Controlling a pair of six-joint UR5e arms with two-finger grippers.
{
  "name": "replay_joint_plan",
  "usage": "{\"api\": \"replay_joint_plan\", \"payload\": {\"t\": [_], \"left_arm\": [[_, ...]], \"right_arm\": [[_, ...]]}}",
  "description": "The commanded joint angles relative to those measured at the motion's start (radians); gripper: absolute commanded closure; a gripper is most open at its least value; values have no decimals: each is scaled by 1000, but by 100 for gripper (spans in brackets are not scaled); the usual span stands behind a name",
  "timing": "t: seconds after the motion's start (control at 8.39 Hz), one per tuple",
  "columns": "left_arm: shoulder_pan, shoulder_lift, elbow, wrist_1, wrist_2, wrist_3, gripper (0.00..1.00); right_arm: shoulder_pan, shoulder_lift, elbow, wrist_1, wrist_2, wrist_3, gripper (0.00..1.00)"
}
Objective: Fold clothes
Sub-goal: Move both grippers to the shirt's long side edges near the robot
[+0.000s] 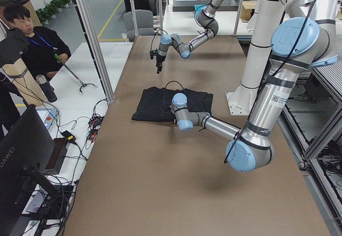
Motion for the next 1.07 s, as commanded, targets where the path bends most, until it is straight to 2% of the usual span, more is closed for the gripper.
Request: {"api": "replay_joint_plan", "payload": {"t": [0.0, 0.24, 0.36, 0.6, 0.83, 0.95], "left_arm": [[2, 94, -129, 1, 34, -98, 5], [37, 173, -211, -2, 94, -250, 5], [95, 229, -276, -2, 162, -313, 5], [222, 305, -363, -2, 291, -445, 5], [397, 353, -402, -2, 498, -586, 5], [467, 355, -397, -1, 557, -643, 5]], "right_arm": [[-88, -35, 132, 11, -2, 268, 6], [-203, -106, 301, 13, -17, 619, 7], [-251, -129, 369, 13, -55, 766, 8], [-410, -184, 501, 13, -238, 1006, 9], [-498, -187, 524, 13, -392, 1238, 10], [-515, -190, 523, 13, -428, 1245, 9]]}}
